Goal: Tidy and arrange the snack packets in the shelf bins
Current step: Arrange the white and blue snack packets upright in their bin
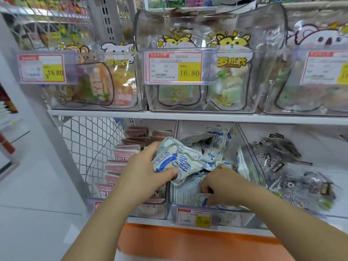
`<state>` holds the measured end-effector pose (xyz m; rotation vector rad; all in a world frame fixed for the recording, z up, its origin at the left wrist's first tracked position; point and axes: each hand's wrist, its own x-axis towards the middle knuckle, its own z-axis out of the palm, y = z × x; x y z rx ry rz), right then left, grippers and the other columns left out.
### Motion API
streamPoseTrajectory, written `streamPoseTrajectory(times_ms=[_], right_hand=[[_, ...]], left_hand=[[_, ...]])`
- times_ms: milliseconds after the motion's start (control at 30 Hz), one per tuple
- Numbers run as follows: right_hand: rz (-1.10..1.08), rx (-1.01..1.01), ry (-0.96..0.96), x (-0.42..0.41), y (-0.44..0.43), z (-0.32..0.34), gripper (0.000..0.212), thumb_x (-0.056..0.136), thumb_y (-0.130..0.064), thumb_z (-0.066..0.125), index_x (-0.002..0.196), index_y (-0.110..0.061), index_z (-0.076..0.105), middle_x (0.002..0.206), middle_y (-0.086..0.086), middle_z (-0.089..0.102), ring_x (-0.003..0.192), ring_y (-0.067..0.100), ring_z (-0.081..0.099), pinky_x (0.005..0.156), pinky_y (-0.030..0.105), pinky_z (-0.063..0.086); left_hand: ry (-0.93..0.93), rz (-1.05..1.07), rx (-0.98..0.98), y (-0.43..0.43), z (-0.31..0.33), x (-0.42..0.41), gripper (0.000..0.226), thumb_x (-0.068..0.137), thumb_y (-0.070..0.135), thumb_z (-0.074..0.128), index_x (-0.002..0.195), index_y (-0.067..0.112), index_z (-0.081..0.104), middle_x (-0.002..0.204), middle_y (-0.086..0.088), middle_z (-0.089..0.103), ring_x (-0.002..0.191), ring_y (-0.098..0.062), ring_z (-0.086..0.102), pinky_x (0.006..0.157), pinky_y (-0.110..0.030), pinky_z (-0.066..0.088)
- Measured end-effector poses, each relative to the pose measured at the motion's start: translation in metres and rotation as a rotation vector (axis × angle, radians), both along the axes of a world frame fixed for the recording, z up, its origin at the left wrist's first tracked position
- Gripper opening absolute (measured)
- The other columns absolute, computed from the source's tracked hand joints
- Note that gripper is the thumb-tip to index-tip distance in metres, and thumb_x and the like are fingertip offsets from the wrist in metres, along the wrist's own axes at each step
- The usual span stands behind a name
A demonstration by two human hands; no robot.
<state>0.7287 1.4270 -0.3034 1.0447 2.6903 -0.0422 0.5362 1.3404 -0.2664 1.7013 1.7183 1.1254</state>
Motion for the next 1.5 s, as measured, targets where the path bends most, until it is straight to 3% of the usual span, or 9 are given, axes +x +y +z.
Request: streamPoseTrajectory(times_ms=[167,267,400,633,867,1000,1133,1267,1500], right_hand=[[-0.161,0.064,0.165,0.037,0.012,0.02,0.016,0.082,-0.018,0.056,0.079,-0.028,0.044,0.066,-0.01,0.048,0.067,0.01,0.046,0.111,0.035,0.022],[-0.181,0.001,0.108,0.045,0.007,0.027,0.048,0.086,-0.011,0.054,0.125,-0.037,0.042,0.069,-0.014,0.053,0.079,0.006,0.053,0.12,0.04,0.006],[-0.125,-0.061,0.072,0.047,0.003,0.027,0.05,0.088,-0.009,0.052,0.126,-0.041,0.049,0.125,-0.015,0.059,0.125,0.007,0.047,0.119,0.045,-0.005],[-0.086,-0.045,0.077,0.056,-0.006,0.022,0.013,0.09,-0.022,0.054,0.093,-0.033,0.06,0.094,-0.017,0.061,0.102,0.004,0.054,0.119,0.04,-0.006],[-0.008,-0.084,-0.019,0.064,-0.011,0.022,0.021,0.094,-0.034,0.046,0.099,-0.025,0.064,0.11,-0.007,0.063,0.117,0.006,0.048,0.117,0.04,-0.015],[0.033,-0.093,0.006,0.057,-0.005,0.03,0.042,0.098,-0.045,0.035,0.084,-0.015,0.062,0.086,-0.002,0.064,0.086,0.011,0.06,0.118,0.03,-0.003],[-0.041,-0.207,0.277,0.032,0.021,0.037,0.021,0.095,-0.036,0.051,0.099,-0.024,0.068,0.099,-0.008,0.069,0.083,0.005,0.059,0.085,0.022,0.047],[-0.006,-0.264,0.267,-0.005,0.042,0.016,0.031,0.087,-0.031,0.065,0.116,-0.02,0.063,0.111,-0.009,0.065,0.092,0.005,0.058,0.085,0.023,0.046],[-0.045,-0.171,0.399,-0.013,0.05,0.018,0.013,0.087,-0.028,0.065,0.078,-0.019,0.06,0.065,-0.016,0.051,0.059,-0.004,0.045,0.055,0.009,0.034]], left_hand=[[0.194,-0.047,-0.064,-0.001,-0.002,0.007,0.041,0.073,0.028,0.078,0.097,0.049,0.052,0.084,0.019,0.069,0.073,-0.001,0.064,0.068,-0.025,0.051],[0.439,-0.11,-0.134,0.004,-0.004,0.018,0.047,0.077,0.038,0.072,0.117,0.047,0.049,0.095,0.017,0.067,0.083,-0.005,0.062,0.075,-0.028,0.05],[0.82,-0.176,-0.172,0.015,-0.008,0.031,0.06,0.085,0.042,0.062,0.138,0.04,0.035,0.115,0.01,0.061,0.112,-0.014,0.05,0.1,-0.026,0.03],[1.007,-0.289,-0.363,0.026,-0.02,0.046,0.06,0.09,0.034,0.059,0.142,0.033,0.03,0.122,0.001,0.06,0.123,-0.019,0.047,0.115,-0.046,0.003],[0.936,-0.323,-0.365,0.009,-0.024,0.045,0.055,0.099,0.047,0.031,0.148,0.035,0.012,0.147,0.009,0.029,0.139,-0.012,0.016,0.116,-0.045,-0.007],[0.882,-0.257,-0.274,-0.002,-0.023,0.041,0.05,0.097,0.052,0.008,0.145,0.043,0.02,0.132,0.022,0.033,0.131,-0.002,0.022,0.113,-0.039,-0.013],[0.902,-0.274,-0.309,0.005,-0.018,0.034,0.041,0.101,0.043,0.022,0.14,0.047,0.033,0.13,0.025,0.043,0.125,-0.002,0.034,0.115,-0.038,-0.008],[0.92,-0.3,-0.302,0.005,-0.017,0.035,0.039,0.102,0.037,0.028,0.139,0.046,0.036,0.13,0.021,0.046,0.122,-0.004,0.043,0.118,-0.04,-0.002],[0.893,-0.319,-0.257,0.005,-0.017,0.03,0.038,0.101,0.038,0.031,0.138,0.044,0.04,0.135,0.02,0.049,0.124,-0.001,0.044,0.115,-0.036,-0.005]])
